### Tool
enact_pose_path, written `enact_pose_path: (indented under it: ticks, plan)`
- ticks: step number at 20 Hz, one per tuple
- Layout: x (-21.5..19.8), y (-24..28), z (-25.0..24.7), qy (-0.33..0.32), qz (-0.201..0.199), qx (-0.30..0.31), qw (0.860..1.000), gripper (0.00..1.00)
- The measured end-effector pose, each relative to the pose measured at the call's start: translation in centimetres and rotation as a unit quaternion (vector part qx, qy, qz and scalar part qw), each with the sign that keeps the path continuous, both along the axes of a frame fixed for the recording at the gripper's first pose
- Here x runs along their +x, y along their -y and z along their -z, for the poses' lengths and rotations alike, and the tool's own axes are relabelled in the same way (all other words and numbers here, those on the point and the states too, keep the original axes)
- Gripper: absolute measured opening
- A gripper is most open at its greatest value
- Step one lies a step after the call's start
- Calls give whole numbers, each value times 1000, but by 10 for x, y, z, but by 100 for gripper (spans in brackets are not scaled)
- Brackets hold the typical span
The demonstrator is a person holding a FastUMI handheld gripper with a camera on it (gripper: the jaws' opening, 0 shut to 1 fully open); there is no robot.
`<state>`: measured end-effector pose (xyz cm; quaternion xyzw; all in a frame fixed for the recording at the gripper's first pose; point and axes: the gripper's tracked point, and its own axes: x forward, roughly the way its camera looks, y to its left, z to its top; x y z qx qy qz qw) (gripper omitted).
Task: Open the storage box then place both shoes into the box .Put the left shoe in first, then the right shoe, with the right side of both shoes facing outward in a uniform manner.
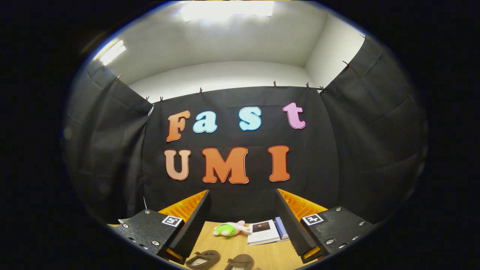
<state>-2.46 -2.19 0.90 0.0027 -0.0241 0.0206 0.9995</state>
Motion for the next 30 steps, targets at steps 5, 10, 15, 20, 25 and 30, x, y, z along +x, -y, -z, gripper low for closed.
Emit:
enact_pose_path:
  ticks: [5, 10, 15, 20, 25, 30]
  plan:
    - [2, -40, 26, -23, -41, 39, 998, 100]
    - [5, -83, 74, -67, -82, 49, 993, 99]
    - [15, -138, 123, -136, -144, 107, 974, 99]
    - [26, -187, 171, -198, -183, 146, 952, 97]
    - [33, -240, 218, -260, -218, 168, 926, 97]
    - [43, -276, 260, -326, -240, 202, 892, 97]
